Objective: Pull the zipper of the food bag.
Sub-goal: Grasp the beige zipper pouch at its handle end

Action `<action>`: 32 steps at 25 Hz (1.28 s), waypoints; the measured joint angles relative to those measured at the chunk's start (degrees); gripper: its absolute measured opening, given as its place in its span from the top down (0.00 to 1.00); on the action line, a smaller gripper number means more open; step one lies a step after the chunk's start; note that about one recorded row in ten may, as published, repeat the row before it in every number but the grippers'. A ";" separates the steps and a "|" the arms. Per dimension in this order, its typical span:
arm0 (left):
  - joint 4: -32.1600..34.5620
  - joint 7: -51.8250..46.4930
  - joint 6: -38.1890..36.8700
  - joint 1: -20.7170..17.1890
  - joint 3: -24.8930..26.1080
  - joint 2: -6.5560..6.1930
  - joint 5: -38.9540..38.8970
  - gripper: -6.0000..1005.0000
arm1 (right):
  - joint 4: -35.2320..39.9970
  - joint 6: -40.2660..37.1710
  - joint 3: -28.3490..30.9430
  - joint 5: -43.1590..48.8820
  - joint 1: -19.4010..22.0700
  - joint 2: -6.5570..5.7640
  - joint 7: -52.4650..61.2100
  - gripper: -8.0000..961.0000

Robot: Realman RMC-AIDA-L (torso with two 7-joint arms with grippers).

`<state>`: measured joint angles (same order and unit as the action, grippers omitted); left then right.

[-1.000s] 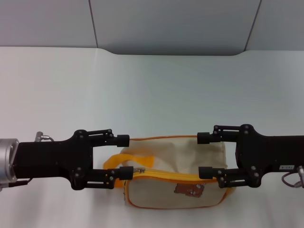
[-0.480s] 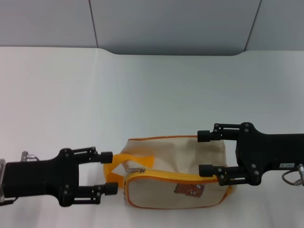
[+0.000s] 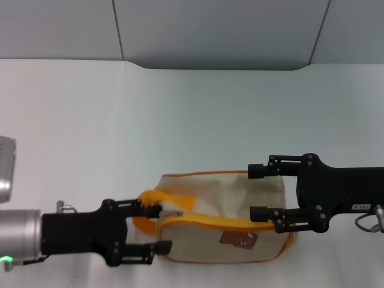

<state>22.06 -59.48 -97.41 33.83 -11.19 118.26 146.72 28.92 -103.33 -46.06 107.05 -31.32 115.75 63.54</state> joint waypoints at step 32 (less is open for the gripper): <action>-4.07 7.18 8.12 2.88 -3.08 0.21 -5.66 0.64 | 0.21 0.24 1.09 -0.57 0.66 0.20 -0.41 0.24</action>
<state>18.00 -52.30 -89.29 36.71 -14.26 118.47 141.07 29.12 -103.09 -44.96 106.48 -30.66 115.95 63.13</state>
